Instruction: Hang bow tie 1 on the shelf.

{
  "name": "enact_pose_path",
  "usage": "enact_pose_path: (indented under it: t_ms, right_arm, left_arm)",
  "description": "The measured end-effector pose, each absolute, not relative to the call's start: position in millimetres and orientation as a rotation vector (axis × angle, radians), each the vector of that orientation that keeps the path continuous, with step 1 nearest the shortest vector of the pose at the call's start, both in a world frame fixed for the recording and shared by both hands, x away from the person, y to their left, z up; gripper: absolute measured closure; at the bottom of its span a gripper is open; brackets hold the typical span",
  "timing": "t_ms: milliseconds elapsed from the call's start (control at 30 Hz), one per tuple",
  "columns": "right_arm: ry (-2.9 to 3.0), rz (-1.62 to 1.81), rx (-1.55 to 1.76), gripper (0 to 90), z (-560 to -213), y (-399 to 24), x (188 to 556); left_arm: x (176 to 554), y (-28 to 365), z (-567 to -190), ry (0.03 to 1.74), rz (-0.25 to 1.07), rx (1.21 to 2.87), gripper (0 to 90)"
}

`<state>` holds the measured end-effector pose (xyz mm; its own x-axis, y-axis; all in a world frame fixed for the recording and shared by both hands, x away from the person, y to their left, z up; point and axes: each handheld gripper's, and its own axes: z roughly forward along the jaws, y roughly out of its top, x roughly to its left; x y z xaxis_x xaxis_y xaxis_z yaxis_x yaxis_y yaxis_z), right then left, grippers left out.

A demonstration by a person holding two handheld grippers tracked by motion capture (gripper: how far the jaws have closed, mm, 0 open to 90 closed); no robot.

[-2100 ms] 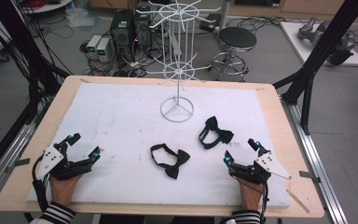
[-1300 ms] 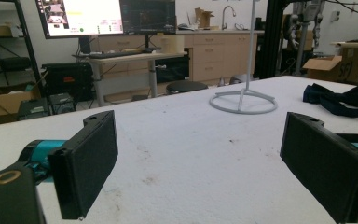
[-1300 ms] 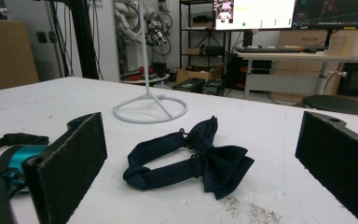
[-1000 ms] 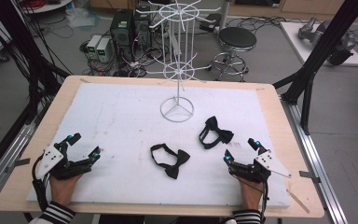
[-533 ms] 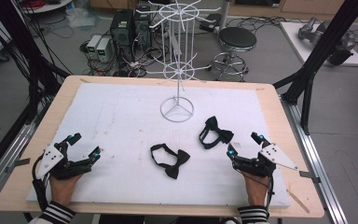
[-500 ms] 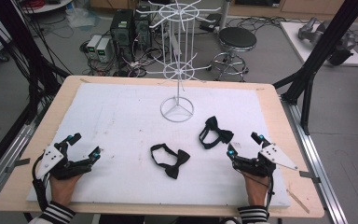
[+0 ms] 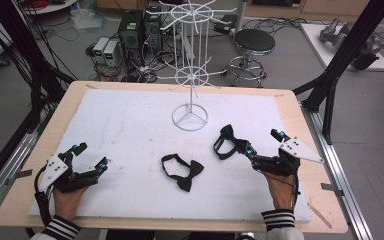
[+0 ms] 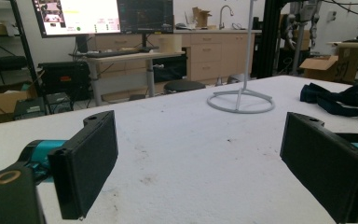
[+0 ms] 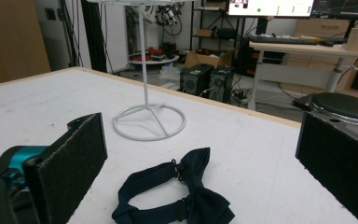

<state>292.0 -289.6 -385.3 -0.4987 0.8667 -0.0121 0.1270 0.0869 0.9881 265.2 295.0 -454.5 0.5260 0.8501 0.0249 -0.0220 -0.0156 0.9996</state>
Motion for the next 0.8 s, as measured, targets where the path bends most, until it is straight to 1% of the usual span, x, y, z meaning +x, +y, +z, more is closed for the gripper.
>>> enact_pose_path:
  t_ms: [500,800]
  right_arm:
    - [1.896,1.359,0.987,1.1,-362,-286,322]
    - [1.983,1.302,1.011,1.1,-354,-282,338]
  left_arm:
    - [265,295,-455,0.770,0.811,1.423,11.6]
    - [266,295,-455,0.770,0.808,1.421,11.6]
